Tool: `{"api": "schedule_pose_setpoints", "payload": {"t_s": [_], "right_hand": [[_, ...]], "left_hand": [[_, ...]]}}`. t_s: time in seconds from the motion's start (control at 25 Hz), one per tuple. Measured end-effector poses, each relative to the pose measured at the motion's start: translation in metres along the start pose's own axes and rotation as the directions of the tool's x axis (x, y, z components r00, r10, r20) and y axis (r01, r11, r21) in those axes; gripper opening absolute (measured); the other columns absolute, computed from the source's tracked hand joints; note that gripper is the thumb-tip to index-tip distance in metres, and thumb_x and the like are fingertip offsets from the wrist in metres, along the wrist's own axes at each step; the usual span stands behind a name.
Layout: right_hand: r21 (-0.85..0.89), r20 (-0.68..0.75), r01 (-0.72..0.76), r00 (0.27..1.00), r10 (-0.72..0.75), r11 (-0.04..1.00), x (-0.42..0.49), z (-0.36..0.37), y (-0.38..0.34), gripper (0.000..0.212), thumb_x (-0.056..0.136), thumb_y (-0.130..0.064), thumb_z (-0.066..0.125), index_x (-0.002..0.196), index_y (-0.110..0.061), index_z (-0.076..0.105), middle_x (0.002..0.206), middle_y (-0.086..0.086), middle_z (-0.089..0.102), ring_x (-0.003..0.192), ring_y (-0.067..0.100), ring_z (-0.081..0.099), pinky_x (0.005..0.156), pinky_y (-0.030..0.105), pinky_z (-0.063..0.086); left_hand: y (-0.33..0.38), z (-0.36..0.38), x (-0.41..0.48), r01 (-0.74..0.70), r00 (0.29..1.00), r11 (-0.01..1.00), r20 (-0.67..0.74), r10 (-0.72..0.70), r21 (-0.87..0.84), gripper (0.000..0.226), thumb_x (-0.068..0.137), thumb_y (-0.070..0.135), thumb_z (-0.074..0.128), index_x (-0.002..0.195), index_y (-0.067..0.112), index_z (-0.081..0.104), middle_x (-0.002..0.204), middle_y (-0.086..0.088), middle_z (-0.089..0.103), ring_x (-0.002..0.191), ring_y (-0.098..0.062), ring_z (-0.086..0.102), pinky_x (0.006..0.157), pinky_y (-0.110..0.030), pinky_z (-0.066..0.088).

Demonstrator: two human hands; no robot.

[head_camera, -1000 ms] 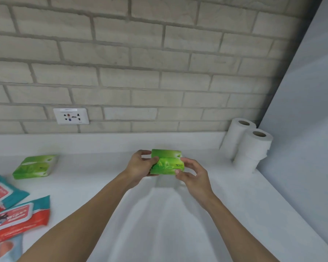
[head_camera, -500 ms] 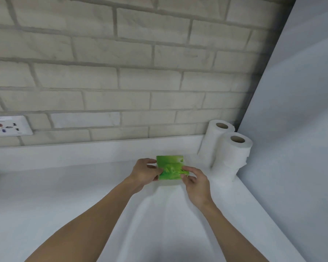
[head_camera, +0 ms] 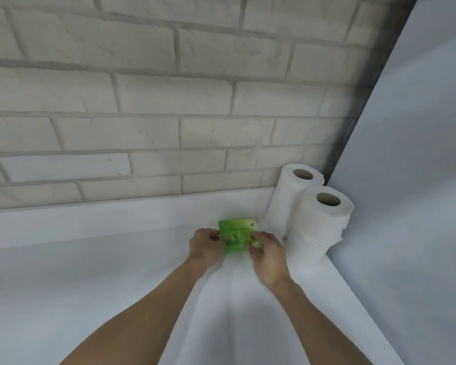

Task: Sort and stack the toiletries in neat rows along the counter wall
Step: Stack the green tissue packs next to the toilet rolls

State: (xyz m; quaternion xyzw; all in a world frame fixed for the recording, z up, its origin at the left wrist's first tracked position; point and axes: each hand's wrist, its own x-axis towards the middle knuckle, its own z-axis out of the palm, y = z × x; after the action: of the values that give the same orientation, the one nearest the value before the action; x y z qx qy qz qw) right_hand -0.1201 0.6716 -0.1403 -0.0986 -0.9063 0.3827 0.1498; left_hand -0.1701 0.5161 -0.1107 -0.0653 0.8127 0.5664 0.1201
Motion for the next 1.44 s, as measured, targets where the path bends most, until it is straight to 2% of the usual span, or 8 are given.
{"api": "schedule_pose_setpoints", "payload": {"t_s": [0.24,0.44,0.64,0.92,0.96,1.08,1.28,1.44], "right_hand": [[-0.124,0.058,-0.021,0.998,0.028,0.992,0.016,-0.001,0.014,0.037,0.096,-0.018,0.056,0.132,-0.013,0.055,0.142,0.007,0.040,0.132,0.025,0.039,0.106,0.024,0.031],[-0.355,-0.117,0.110,0.980,-0.161,0.929,0.022,0.010,0.024,0.028,0.083,-0.002,0.069,0.110,-0.008,0.071,0.123,0.013,0.062,0.116,0.035,0.054,0.099,0.041,0.049],[-0.398,-0.143,0.110,0.973,-0.179,0.911,0.032,0.009,0.027,0.039,0.066,0.014,0.074,0.099,-0.007,0.073,0.106,0.011,0.069,0.104,0.034,0.063,0.091,0.040,0.055],[-0.364,-0.022,0.105,0.992,-0.121,0.925,0.028,0.006,0.019,0.033,0.088,0.000,0.059,0.121,-0.004,0.064,0.131,0.018,0.055,0.125,0.036,0.050,0.106,0.041,0.043],[-0.373,-0.019,0.114,0.991,-0.130,0.921,0.027,0.004,0.016,0.032,0.089,-0.004,0.060,0.121,-0.005,0.064,0.130,0.017,0.056,0.124,0.036,0.050,0.106,0.042,0.043],[-0.393,-0.038,0.150,0.983,-0.179,0.907,0.020,0.002,0.006,0.030,0.087,-0.019,0.066,0.116,-0.010,0.067,0.122,0.014,0.062,0.119,0.038,0.054,0.105,0.043,0.043],[-0.132,0.065,0.138,0.989,-0.131,0.982,-0.003,0.003,-0.042,0.034,0.095,-0.039,0.055,0.123,-0.023,0.063,0.129,-0.005,0.058,0.125,0.015,0.046,0.106,0.025,0.037],[0.049,0.150,0.141,0.978,-0.147,0.989,-0.025,0.008,-0.086,0.033,0.096,-0.037,0.054,0.125,-0.023,0.062,0.127,-0.011,0.058,0.120,0.005,0.051,0.103,0.017,0.039]], "left_hand": [[0.001,0.021,0.015,-0.080,0.996,0.992,-0.029,0.083,0.098,0.009,0.086,0.020,0.065,0.087,0.017,0.074,0.090,-0.002,0.073,0.091,-0.020,0.066,0.082,-0.027,0.052],[0.008,0.036,0.017,-0.091,0.996,0.992,-0.010,0.092,0.085,0.017,0.090,0.021,0.060,0.089,0.017,0.076,0.086,0.001,0.074,0.082,-0.016,0.066,0.068,-0.018,0.045],[0.010,0.046,0.015,-0.111,0.994,0.989,0.024,0.109,0.100,0.021,0.091,0.021,0.055,0.094,0.018,0.076,0.088,0.001,0.074,0.086,-0.016,0.067,0.069,-0.020,0.045],[0.008,0.038,0.017,-0.104,0.993,0.988,0.073,0.097,0.110,0.015,0.090,0.023,0.059,0.076,0.024,0.064,0.088,0.003,0.067,0.090,-0.022,0.062,0.081,-0.033,0.050],[0.007,0.035,0.015,-0.103,0.992,0.989,0.083,0.095,0.102,0.006,0.090,0.023,0.059,0.088,0.026,0.064,0.096,0.002,0.064,0.097,-0.022,0.059,0.087,-0.032,0.047],[0.001,0.018,0.007,-0.131,0.990,0.982,0.063,0.124,0.132,0.044,0.091,0.023,0.059,0.134,0.017,0.051,0.130,0.001,0.056,0.114,-0.019,0.058,0.103,-0.031,0.043],[-0.009,-0.026,-0.013,-0.275,0.961,0.943,0.044,0.272,0.187,0.043,0.092,0.025,0.058,0.134,0.023,0.049,0.133,0.004,0.052,0.105,-0.014,0.056,0.088,-0.020,0.042],[-0.017,-0.071,-0.033,-0.368,0.926,0.887,0.022,0.377,0.277,0.044,0.092,0.027,0.057,0.135,0.028,0.048,0.137,0.007,0.047,0.118,-0.017,0.051,0.102,-0.029,0.042]]}}
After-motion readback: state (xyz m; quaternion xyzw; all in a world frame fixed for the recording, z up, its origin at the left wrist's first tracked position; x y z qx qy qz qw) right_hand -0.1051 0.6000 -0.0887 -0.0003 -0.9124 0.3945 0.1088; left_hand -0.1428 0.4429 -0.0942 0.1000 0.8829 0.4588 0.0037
